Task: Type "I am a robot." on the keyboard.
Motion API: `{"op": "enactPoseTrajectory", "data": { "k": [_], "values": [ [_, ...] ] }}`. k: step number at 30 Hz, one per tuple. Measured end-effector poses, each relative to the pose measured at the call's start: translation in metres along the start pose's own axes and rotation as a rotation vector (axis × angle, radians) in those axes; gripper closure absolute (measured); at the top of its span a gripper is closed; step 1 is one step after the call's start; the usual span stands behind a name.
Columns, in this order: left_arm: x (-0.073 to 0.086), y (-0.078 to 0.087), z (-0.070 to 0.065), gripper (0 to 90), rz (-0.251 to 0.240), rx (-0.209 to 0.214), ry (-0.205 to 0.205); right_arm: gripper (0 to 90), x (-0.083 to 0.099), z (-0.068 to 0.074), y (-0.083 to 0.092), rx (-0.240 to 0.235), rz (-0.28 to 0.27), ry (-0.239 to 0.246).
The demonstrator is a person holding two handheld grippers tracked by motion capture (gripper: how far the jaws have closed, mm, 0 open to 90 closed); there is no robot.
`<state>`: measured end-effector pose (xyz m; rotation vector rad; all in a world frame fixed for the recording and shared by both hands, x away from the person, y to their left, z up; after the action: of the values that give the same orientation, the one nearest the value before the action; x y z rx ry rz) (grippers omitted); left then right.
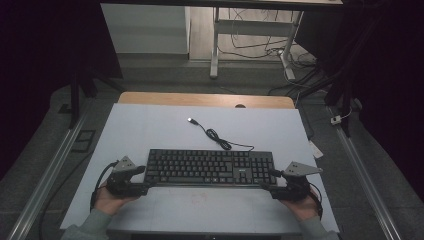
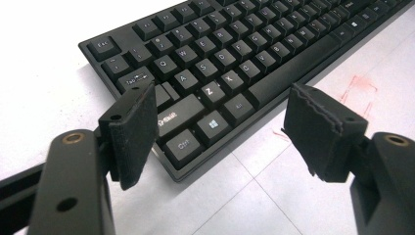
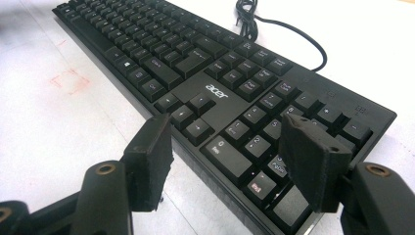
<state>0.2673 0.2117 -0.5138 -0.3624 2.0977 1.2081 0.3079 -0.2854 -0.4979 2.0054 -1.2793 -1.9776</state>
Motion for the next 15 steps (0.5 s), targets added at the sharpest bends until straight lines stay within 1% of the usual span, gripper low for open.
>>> {"op": "enactPoseTrajectory", "data": {
  "k": [4, 5, 8, 10, 15],
  "values": [
    [0.0002, 0.0002, -0.0007, 28.8, -0.001, 0.0, 0.0, 37.6, -0.0015, 0.0006, -0.0003, -0.001, -0.003, 0.002],
    [0.0001, 0.0003, -0.0008, 28.8, -0.001, 0.0, 0.0, 37.6, -0.0017, 0.0007, -0.0011, -0.004, -0.012, 0.0],
    [0.0, 0.0003, -0.0005, 28.8, -0.001, 0.0, -0.002, 37.7, -0.0025, 0.0012, -0.0015, -0.003, -0.001, 0.004],
    [0.0, 0.0002, -0.0003, 28.8, -0.001, 0.001, -0.002, 37.7, -0.0027, 0.0016, -0.0029, -0.006, -0.008, 0.001],
    [0.0, 0.0003, -0.0001, 28.8, -0.001, -0.001, -0.001, 37.8, -0.0031, 0.0014, -0.0034, -0.007, -0.002, 0.005]
  ]
}}
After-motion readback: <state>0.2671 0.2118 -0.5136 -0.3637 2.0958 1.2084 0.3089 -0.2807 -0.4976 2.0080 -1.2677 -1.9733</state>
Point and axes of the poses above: each handheld gripper's, and its own axes: y roughly backward along the jaws, x roughly out of its underside, z roughly to its left, the point moved 1 cm from there along -y, roughly forward along the jaws, and after that the axes turned 15 degrees about y, right-handed, at the moved point
